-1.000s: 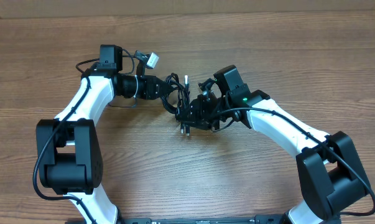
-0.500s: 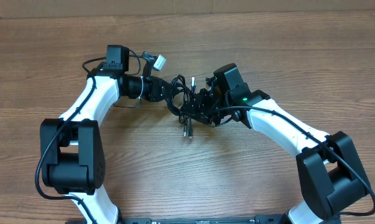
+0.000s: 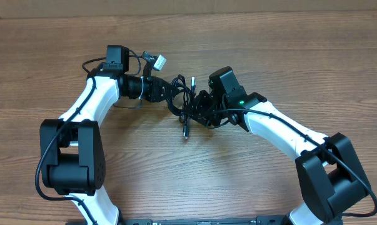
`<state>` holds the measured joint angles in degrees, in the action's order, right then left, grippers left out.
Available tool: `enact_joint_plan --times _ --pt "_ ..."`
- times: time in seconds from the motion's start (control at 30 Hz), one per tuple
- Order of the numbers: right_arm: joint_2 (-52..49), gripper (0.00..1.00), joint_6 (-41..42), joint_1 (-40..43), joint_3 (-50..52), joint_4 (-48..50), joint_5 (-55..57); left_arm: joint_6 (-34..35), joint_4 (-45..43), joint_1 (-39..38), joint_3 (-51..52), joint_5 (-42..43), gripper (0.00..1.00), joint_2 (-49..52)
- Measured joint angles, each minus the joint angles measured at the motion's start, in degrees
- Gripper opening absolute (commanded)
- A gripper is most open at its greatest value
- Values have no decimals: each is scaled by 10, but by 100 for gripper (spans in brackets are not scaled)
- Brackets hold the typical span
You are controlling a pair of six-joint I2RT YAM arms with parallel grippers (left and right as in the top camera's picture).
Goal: Untangle cables
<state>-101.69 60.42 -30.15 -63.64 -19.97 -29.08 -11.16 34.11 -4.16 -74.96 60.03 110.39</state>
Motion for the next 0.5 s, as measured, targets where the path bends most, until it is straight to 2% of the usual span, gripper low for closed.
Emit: enact_joint_plan --times 0.13,0.5 --pt "0 32 16 0 0 18 4 0 0 0 0 0 10 0" --pt "0 30 37 -2 0 14 12 0 -3 -21 0 0 11 0"
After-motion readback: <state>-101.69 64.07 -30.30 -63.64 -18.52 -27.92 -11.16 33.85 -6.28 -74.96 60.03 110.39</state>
